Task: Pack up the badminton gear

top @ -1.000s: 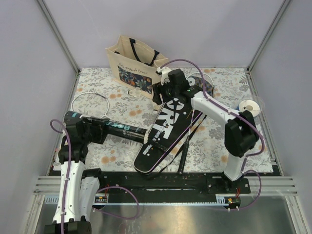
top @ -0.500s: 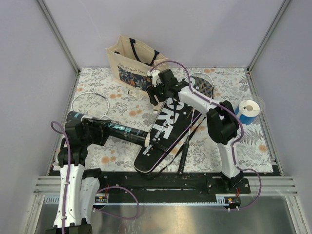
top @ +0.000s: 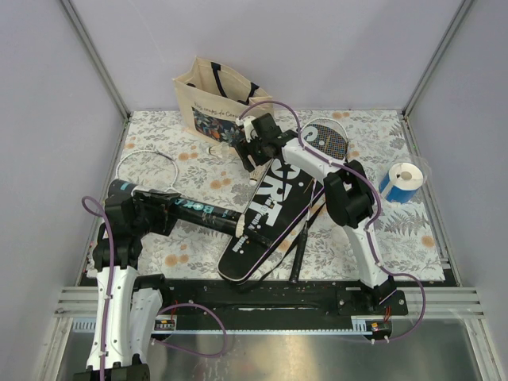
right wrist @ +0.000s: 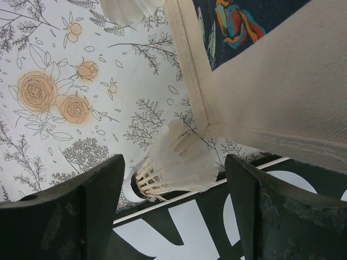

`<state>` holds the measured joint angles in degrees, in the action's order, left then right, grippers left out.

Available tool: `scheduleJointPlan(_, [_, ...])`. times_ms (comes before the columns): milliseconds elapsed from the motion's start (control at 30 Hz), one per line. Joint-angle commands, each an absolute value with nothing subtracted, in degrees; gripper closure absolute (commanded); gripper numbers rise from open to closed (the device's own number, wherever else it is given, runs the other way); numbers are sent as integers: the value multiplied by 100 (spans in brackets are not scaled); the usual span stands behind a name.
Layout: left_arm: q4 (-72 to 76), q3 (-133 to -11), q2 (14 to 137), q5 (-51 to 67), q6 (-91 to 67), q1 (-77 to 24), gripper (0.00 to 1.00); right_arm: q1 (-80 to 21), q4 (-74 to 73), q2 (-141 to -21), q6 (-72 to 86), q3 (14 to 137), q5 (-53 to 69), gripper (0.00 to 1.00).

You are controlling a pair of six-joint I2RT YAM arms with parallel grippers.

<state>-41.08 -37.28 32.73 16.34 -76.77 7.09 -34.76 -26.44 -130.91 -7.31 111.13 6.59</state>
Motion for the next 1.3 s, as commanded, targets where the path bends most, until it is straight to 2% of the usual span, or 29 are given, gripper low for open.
scheduleJointPlan(0, [-3885,-4034,3199,1776,-7752,712,79,-3454,-2865,-13140,-800,11470,808,17])
scheduleJointPlan(400, [-3876,-3920,3182,1626,-7769,712,79,-3454,-2716,-12472,-721,10732,1564,22])
scheduleJointPlan(533, [-3876,-3911,3164,1608,-7770,712,79,-3454,-2628,-12279,-607,10512,1749,28])
scheduleJointPlan(633, [-3876,-3911,3155,1582,-7787,712,79,-3454,-2409,-12112,-466,10266,1863,38])
scheduleJointPlan(733, [-3876,-3867,3173,1547,-7796,712,79,-3454,-2224,-11971,-299,10055,1942,64])
scheduleJointPlan(933, [-3885,-3850,3243,1485,-7883,712,79,-3445,-1829,-11480,-80,9581,2092,99])
scheduleJointPlan(1133, [-3876,-3876,3410,1415,-8217,712,80,-3454,-1284,-10452,386,8720,2145,100])
scheduleJointPlan(1267, [-3876,-3981,3612,1283,-8551,712,80,-3445,-504,-9276,816,7667,2110,100])
